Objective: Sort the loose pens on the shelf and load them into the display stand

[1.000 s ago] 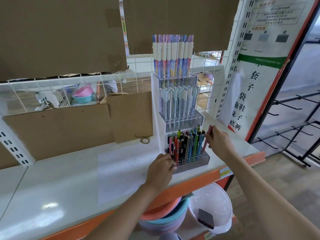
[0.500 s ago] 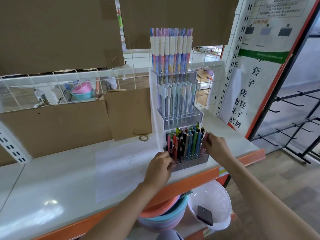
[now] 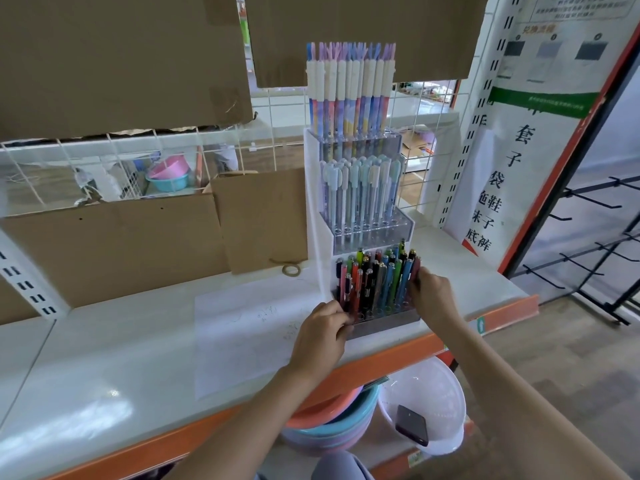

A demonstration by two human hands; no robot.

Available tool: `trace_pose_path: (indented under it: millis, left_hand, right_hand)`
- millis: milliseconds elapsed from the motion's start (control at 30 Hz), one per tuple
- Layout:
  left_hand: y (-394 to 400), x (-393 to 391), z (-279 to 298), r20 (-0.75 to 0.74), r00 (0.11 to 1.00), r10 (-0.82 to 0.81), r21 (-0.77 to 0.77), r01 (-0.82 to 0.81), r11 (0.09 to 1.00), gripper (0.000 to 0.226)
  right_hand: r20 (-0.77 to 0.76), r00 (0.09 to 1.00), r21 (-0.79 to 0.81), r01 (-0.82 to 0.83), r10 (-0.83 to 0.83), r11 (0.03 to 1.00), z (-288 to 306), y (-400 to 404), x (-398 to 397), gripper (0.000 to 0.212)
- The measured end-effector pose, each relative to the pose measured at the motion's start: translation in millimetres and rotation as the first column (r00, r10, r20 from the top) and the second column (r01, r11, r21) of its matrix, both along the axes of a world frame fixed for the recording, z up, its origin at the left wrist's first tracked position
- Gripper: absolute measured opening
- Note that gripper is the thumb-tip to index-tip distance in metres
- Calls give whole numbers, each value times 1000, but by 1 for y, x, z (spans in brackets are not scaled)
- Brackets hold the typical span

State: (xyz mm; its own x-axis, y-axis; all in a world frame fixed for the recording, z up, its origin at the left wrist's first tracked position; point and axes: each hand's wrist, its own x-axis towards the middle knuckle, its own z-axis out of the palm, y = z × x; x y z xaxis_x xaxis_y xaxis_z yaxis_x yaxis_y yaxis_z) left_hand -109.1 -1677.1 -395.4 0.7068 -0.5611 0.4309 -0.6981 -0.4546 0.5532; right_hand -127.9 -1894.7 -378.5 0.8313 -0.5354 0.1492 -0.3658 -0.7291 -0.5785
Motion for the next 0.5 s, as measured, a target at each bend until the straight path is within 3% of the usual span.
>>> trace_pose_path:
  millis: [233, 400, 500]
  left_hand:
    - [7, 3, 5, -37, 998, -49, 119, 53, 991, 22]
    - [16, 8, 18, -79, 992, -104, 299, 123, 946, 31]
    - [16, 6, 29, -96, 988, -125, 426, 154, 892, 28]
  right_hand:
    - [-153, 986, -71, 52, -63, 996, 0, 13, -3, 7]
    - [-113, 986, 2, 124, -123, 992, 5, 31, -19, 30]
    - [-108, 992, -16, 67, -69, 998, 9, 44, -36, 34]
